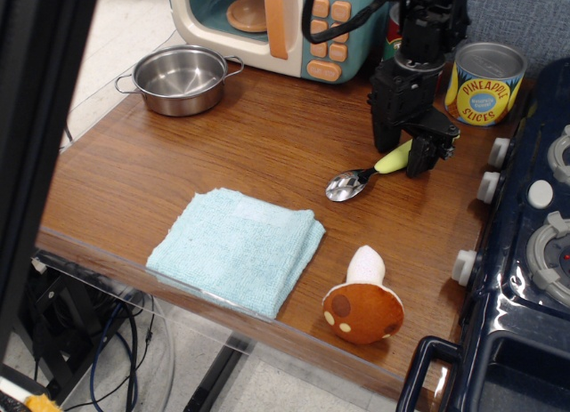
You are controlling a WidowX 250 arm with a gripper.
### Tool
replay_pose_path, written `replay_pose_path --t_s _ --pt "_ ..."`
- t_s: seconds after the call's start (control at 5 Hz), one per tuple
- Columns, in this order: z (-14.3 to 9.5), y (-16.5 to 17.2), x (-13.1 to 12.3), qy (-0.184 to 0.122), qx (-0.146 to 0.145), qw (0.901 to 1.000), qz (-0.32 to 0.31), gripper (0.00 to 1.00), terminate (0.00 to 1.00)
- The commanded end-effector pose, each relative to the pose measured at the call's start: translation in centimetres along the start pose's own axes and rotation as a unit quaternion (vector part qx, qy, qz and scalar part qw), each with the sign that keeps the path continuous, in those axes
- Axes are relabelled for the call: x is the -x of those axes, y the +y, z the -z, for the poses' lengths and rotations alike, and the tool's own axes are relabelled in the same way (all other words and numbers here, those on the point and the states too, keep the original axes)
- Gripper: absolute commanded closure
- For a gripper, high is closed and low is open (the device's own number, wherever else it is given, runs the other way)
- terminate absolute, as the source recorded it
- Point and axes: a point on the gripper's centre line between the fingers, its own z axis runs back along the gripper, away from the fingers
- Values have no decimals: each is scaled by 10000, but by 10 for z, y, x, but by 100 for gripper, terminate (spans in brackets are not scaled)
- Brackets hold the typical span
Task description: Pick up the yellow spoon and put it on the left bottom corner of the table.
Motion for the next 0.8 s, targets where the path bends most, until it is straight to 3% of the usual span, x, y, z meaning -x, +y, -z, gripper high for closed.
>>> replay_pose_path --t_s 0.0,0.2,0.4,0.6 --pt "-28 -5 7 336 207 9992 -77 100 0" --pt "-43 -6 4 360 291 9989 -9 100 0" --pt "-70 -12 -8 281 598 9978 18 100 0" --pt "-105 -18 -33 434 676 9968 -17 100 0"
